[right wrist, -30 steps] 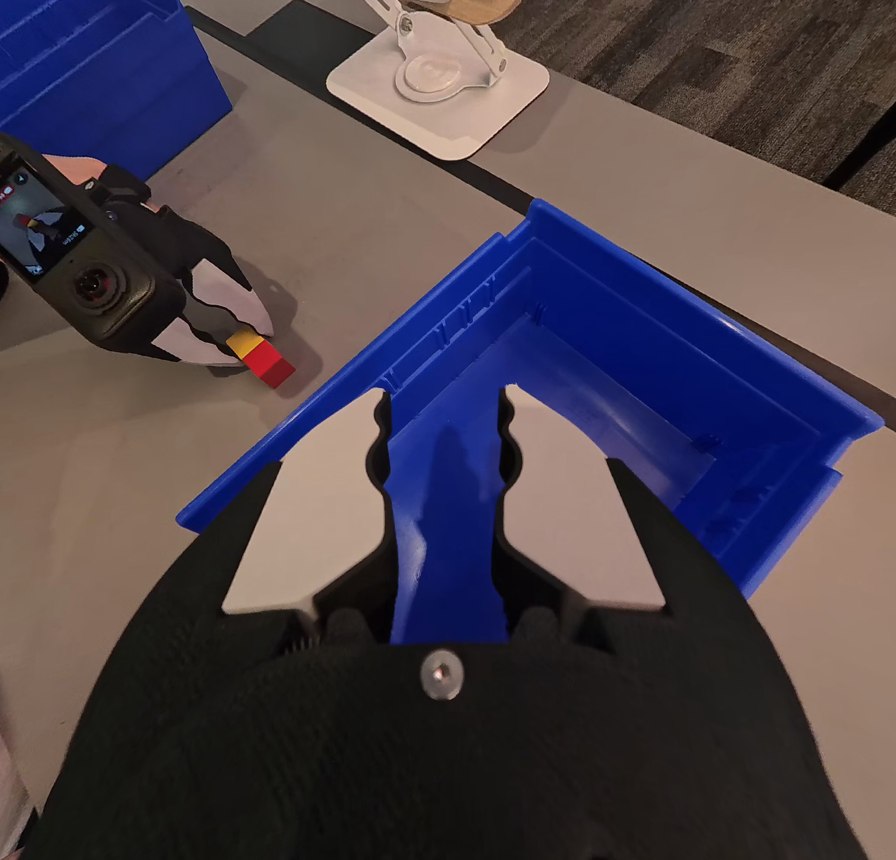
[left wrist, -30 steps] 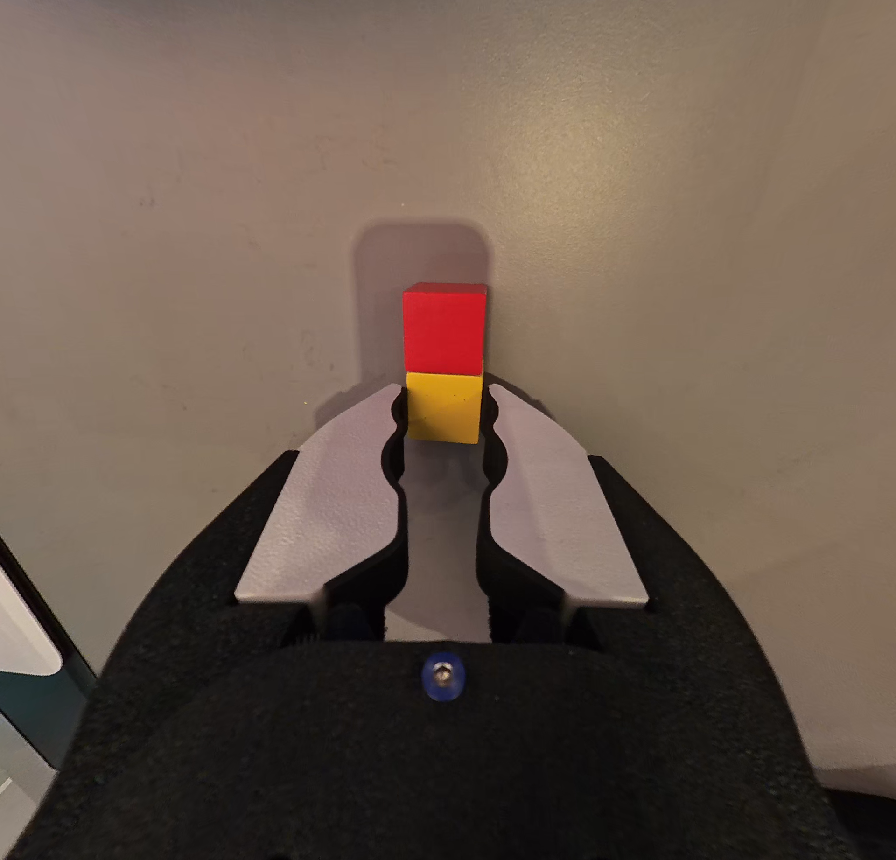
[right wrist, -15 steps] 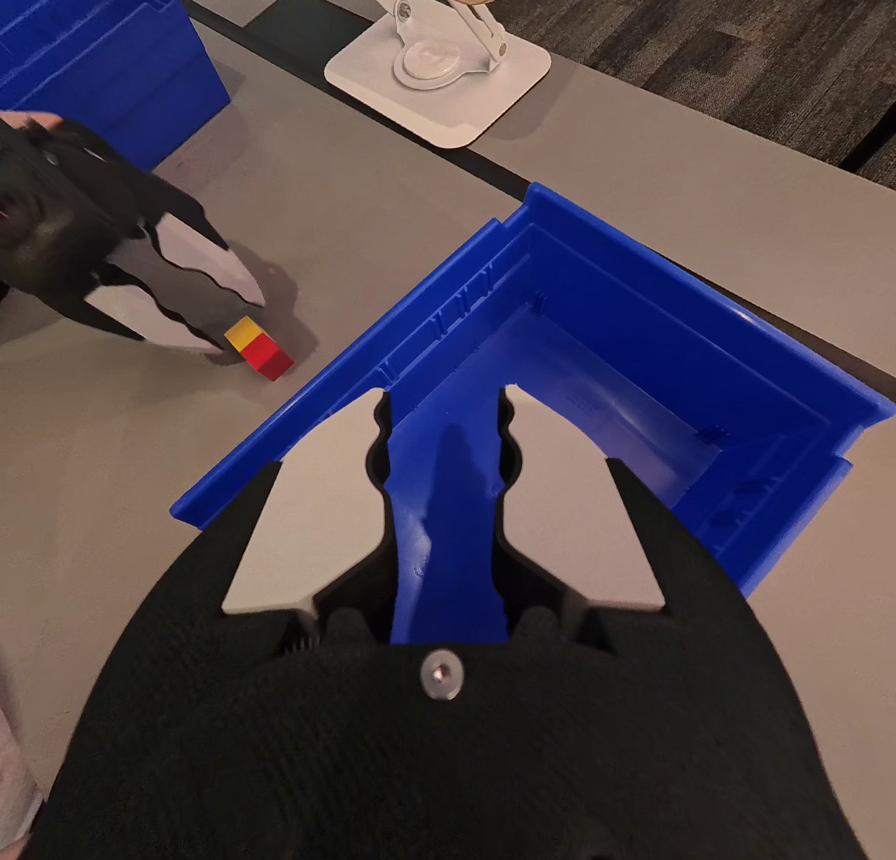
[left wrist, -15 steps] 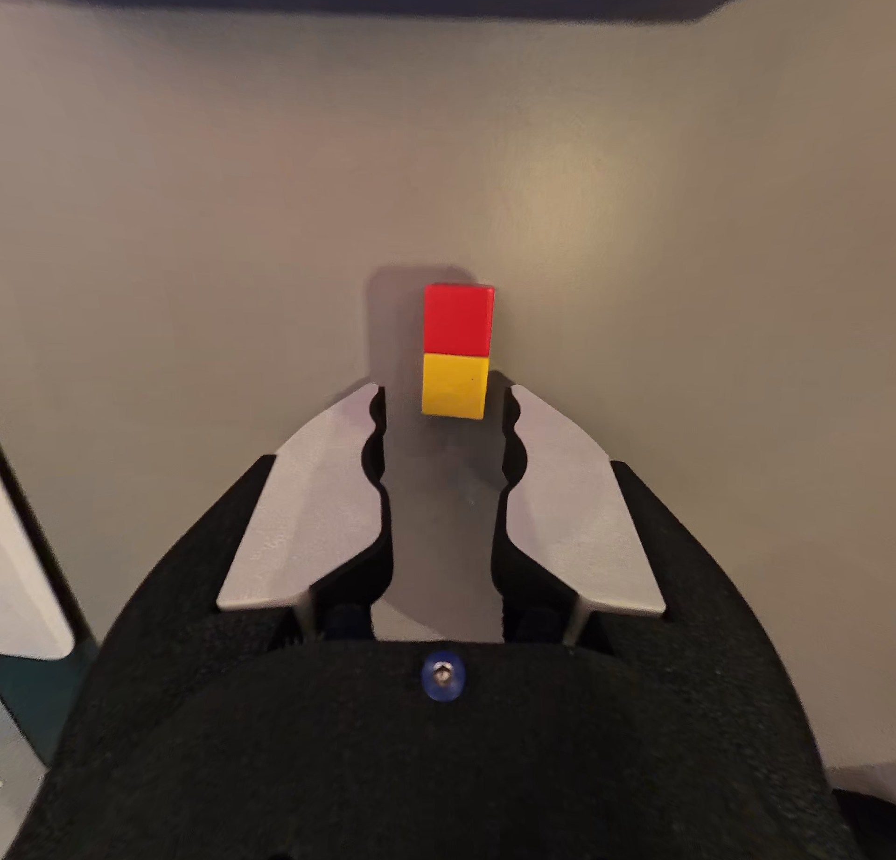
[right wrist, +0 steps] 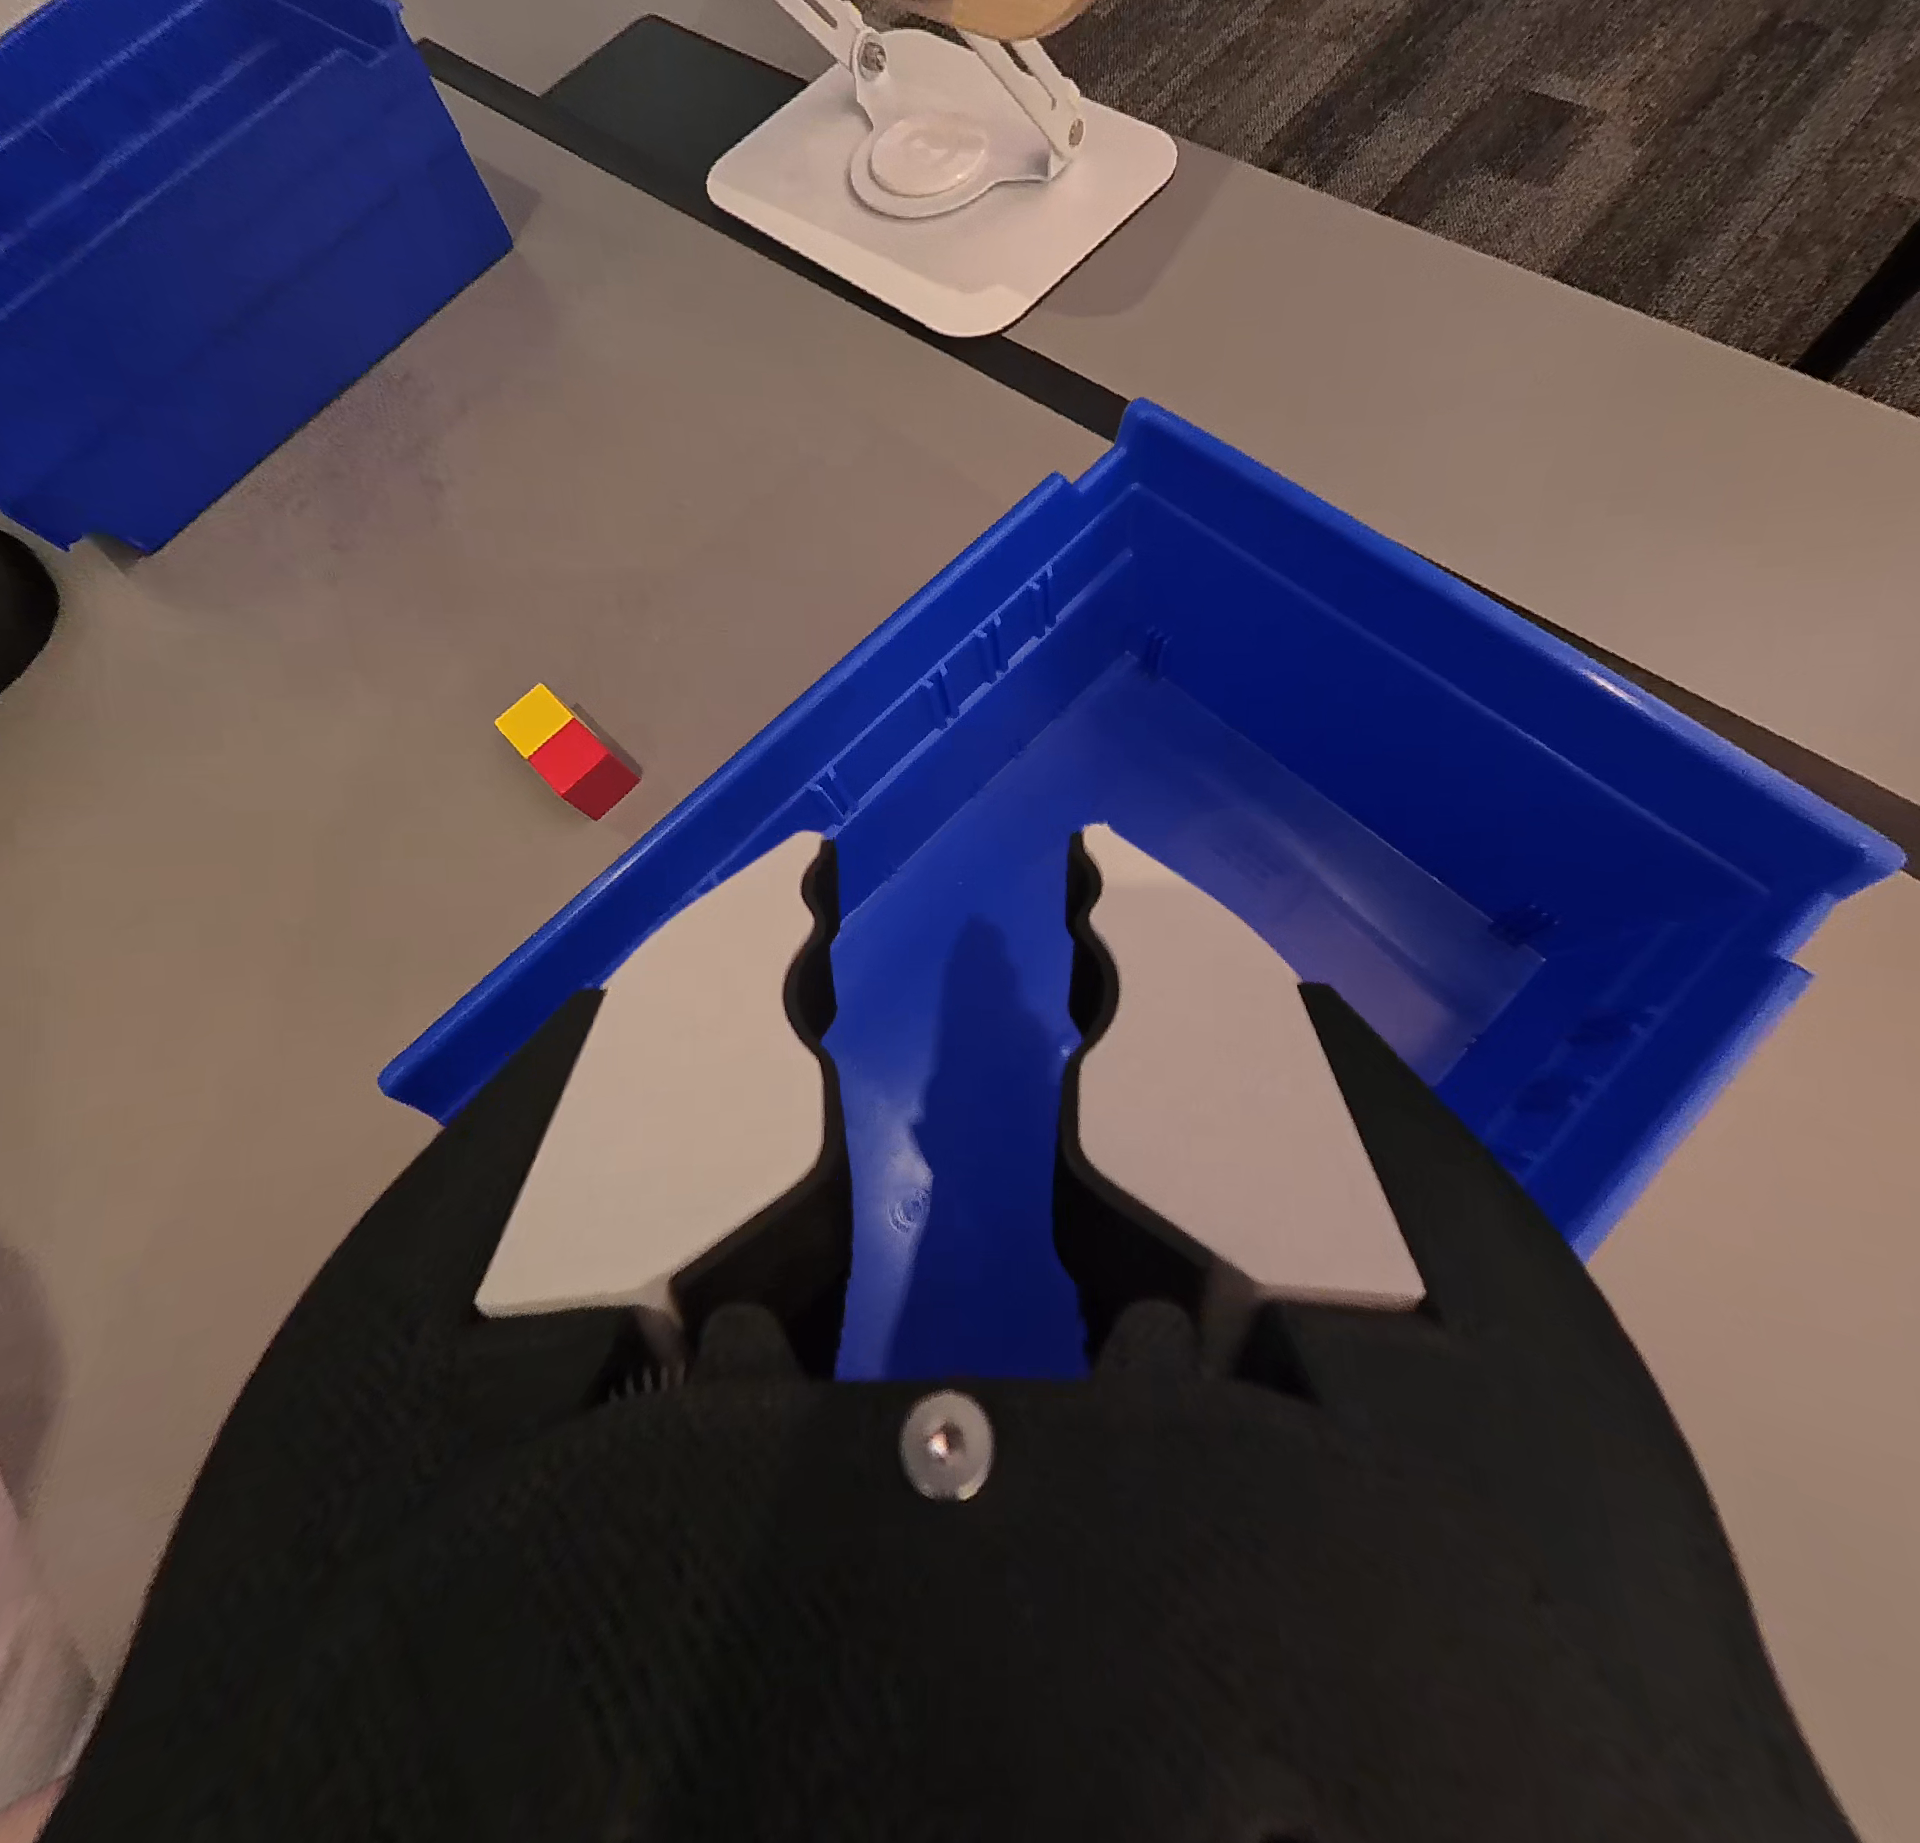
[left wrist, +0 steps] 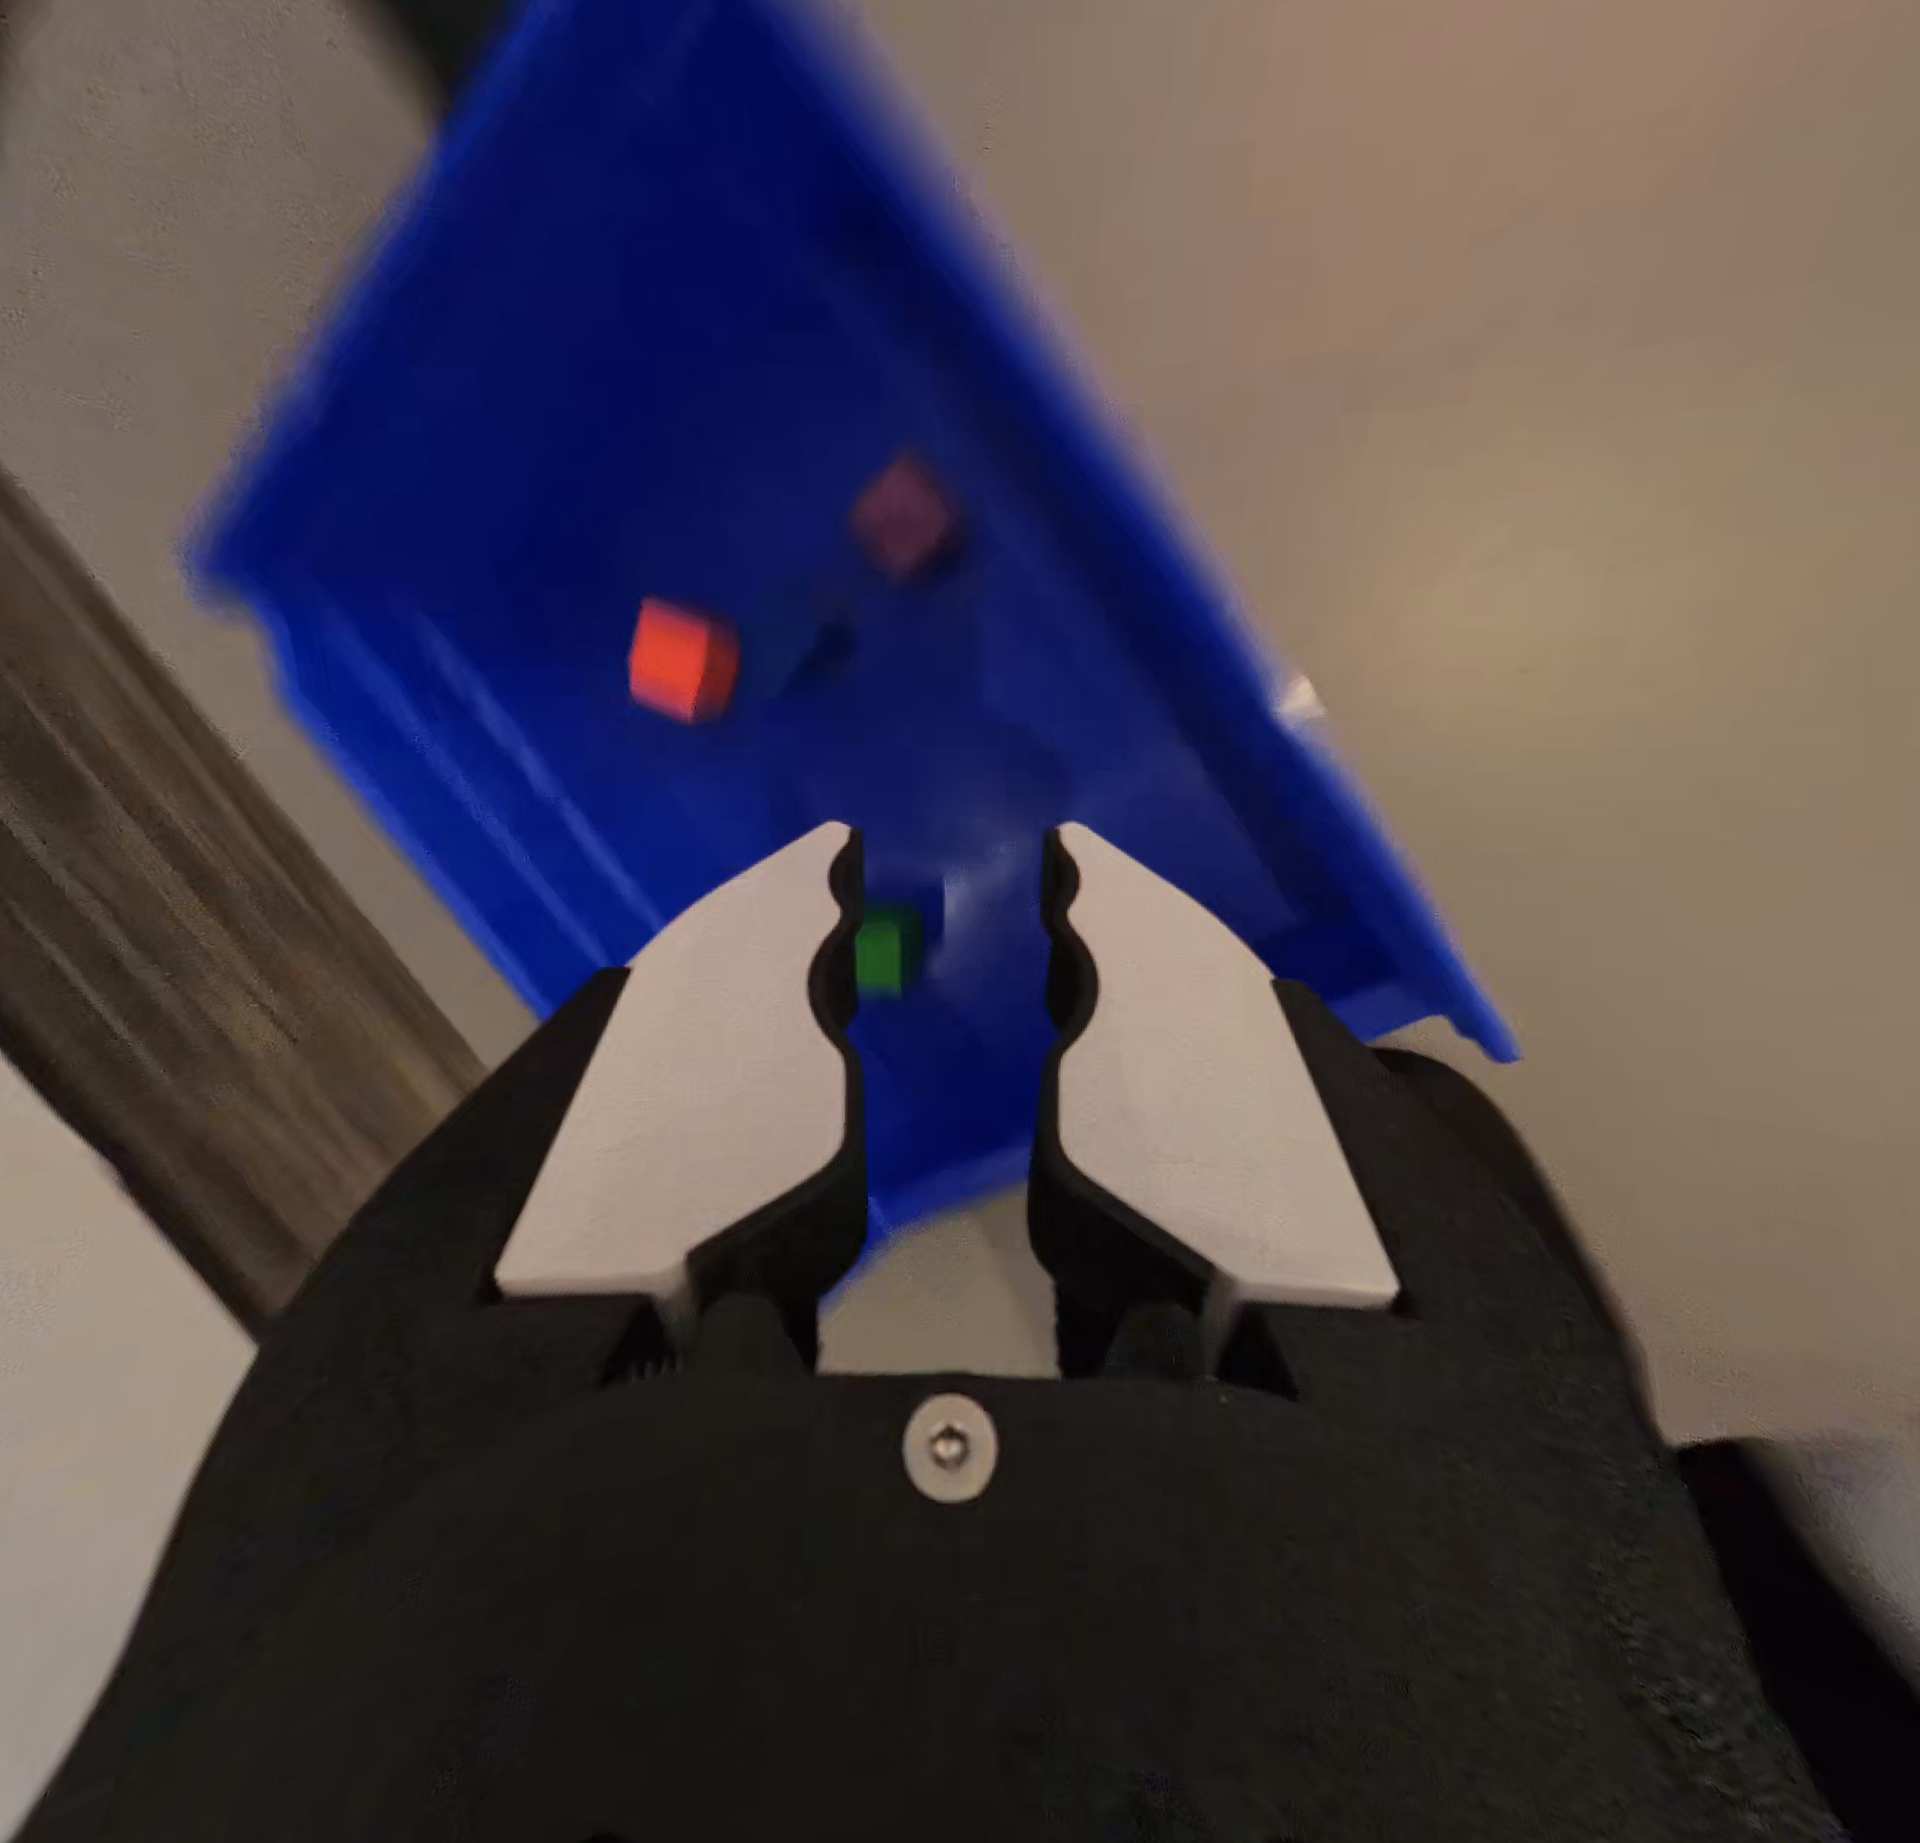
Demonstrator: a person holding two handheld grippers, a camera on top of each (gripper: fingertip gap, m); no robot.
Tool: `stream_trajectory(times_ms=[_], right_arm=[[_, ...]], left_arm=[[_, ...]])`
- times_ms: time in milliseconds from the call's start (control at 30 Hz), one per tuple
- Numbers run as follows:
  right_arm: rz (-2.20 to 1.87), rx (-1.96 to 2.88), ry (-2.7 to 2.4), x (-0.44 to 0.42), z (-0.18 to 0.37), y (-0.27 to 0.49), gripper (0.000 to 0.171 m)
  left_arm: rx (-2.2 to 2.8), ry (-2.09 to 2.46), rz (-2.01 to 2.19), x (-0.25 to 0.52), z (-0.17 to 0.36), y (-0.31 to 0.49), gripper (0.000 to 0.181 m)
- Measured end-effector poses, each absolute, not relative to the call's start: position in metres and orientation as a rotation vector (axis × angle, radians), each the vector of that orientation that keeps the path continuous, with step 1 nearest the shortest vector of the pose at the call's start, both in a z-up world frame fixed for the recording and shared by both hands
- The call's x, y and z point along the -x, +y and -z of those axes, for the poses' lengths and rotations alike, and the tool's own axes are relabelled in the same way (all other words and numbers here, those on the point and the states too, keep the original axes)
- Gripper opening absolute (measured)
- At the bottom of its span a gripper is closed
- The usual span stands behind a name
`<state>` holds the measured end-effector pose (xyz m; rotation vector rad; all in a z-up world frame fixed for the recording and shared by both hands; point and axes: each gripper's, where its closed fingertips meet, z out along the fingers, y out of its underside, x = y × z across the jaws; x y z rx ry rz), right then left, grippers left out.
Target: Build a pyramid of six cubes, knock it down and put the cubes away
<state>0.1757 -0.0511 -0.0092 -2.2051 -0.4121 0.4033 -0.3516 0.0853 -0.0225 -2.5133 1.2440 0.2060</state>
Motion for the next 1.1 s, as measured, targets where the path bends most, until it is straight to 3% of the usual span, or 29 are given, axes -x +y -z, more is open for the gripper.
stream_trajectory(times_ms=[167,233,500,600,900,1100], right_arm=[[-0.401,2.228,-0.404,-0.177,0.014,-0.052,0.043],[-0.403,2.228,-0.412,-0.176,0.015,-0.052,0.043],[-0.413,2.242,-0.422,-0.174,0.019,-0.053,0.044],[-0.414,2.248,-0.426,-0.174,0.02,-0.053,0.044],[-0.42,2.261,-0.445,-0.172,0.024,-0.055,0.043],[-0.426,2.26,-0.443,-0.173,0.024,-0.055,0.043]], left_arm=[[2.832,0.827,-0.104,0.425,0.07,0.081,0.033],[2.83,0.895,-0.146,0.437,0.083,0.082,0.043],[2.628,1.513,-0.255,0.443,0.117,0.075,0.055],[2.607,1.562,-0.472,0.461,0.123,0.082,0.055],[2.679,1.547,-0.448,0.458,0.136,0.083,0.05],[2.666,1.585,-0.509,0.459,0.142,0.085,0.032]])
